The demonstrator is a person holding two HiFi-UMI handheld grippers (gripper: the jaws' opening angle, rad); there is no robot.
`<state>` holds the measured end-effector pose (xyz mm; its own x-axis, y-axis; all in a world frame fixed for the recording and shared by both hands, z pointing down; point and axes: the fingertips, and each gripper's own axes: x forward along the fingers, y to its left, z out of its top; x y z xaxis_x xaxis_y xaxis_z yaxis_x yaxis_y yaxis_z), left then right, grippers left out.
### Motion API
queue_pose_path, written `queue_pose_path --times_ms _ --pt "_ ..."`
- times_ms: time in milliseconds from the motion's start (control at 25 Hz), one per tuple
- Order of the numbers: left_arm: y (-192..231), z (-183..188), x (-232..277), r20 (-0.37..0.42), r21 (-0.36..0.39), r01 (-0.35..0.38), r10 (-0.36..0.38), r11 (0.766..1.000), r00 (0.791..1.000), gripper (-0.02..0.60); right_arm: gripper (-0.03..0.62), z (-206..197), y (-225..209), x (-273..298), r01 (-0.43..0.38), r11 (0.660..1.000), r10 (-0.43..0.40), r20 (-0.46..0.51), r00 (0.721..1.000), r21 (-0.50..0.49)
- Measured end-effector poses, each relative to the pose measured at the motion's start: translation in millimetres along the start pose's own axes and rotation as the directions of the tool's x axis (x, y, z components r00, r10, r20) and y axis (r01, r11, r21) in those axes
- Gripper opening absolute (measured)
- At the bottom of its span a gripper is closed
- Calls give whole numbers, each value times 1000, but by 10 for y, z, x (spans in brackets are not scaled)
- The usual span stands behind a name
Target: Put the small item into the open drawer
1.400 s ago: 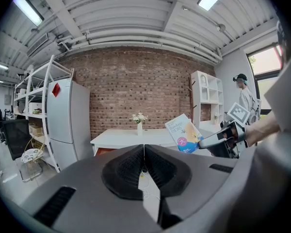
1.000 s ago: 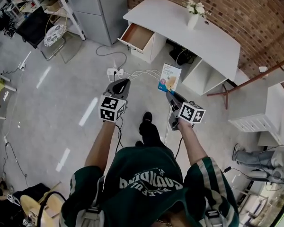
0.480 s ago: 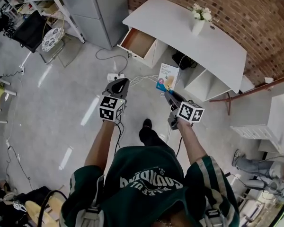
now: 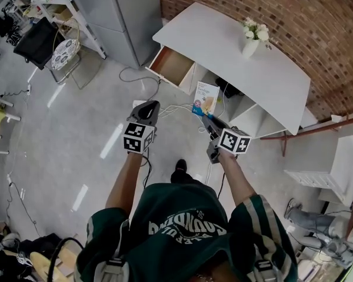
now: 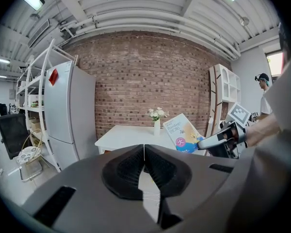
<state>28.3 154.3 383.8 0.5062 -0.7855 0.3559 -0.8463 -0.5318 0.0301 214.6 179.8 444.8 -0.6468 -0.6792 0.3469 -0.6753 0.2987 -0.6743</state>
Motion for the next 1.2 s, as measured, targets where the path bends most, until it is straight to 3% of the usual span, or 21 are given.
queue_pose_path --times_ms 480,720,1200 --pt "358 108 144 -13 -20 -81 81 996 997 18 110 155 -49 513 -60 998 60 -73 996 6" --pt "594 95 142 -14 -44 -113 113 993 994 18 110 203 -25 733 -46 999 46 -82 996 5" --pt "1178 113 556 -12 -66 -73 73 995 997 18 110 372 -50 1374 -11 1000 13 -102 995 15"
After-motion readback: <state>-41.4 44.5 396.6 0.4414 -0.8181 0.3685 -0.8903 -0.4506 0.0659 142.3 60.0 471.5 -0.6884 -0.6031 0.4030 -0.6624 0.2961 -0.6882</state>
